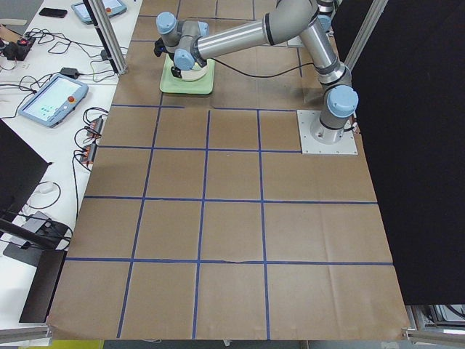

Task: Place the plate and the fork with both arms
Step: 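Lift the left gripper away while the right gripper moves over the plate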

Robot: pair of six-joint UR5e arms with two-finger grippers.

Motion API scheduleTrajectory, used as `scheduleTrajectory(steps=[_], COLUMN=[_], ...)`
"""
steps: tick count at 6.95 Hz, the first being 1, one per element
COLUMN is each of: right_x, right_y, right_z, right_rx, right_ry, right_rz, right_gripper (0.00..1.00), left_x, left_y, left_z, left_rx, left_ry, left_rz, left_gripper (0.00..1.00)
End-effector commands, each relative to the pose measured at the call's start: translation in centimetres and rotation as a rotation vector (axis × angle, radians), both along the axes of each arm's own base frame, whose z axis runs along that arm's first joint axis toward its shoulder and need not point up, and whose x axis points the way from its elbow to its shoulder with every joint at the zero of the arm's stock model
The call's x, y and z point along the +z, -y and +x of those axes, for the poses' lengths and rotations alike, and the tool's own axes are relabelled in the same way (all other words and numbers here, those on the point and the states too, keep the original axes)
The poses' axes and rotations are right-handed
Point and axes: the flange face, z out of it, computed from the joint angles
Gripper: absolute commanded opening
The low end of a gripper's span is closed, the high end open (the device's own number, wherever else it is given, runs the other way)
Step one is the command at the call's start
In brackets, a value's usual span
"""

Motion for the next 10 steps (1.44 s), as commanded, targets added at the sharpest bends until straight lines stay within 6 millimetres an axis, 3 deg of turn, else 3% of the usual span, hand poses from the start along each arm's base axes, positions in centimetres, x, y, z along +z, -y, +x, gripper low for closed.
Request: scheduleTrajectory(steps=[1, 3, 4, 5, 6, 8, 10], right_x=[-0.7, -1.5, -1.7, -2.1, -2.8, -5.1, -8.4], right_y=[1.5, 3.2, 4.1, 5.8, 7.7, 12.1, 16.7], right_z=[0.2, 0.4, 0.6, 0.9, 2.2, 8.6, 15.1], right_rx=[0.001, 0.005, 0.008, -0.027, -0.015, -0.006, 0.063], right_ry=[0.004, 0.004, 0.009, 0.012, 0.012, 0.009, 0.017], right_rz=[0.008, 0.021, 0.024, 0.029, 0.037, 0.046, 0.015], right_gripper=[1.00, 1.00, 1.00, 1.00, 1.00, 1.00, 1.00], left_x=[11.2, 22.2, 24.3, 24.2, 23.3, 19.9, 18.7], left_y=[-4.7, -13.4, -16.0, -17.3, -19.1, -22.9, -21.4], left_z=[1.7, 2.8, 3.2, 4.6, 5.0, 6.9, 8.4], left_rx=[0.036, 0.146, 0.152, 0.145, 0.116, 0.109, 0.154], left_ry=[0.131, 0.159, 0.163, 0.280, 0.288, 0.299, 0.275], left_rz=[0.032, 0.080, 0.071, 0.064, 0.084, 0.137, 0.040], left_gripper=[0.99, 0.99, 0.99, 0.99, 0.99, 0.99, 0.99])
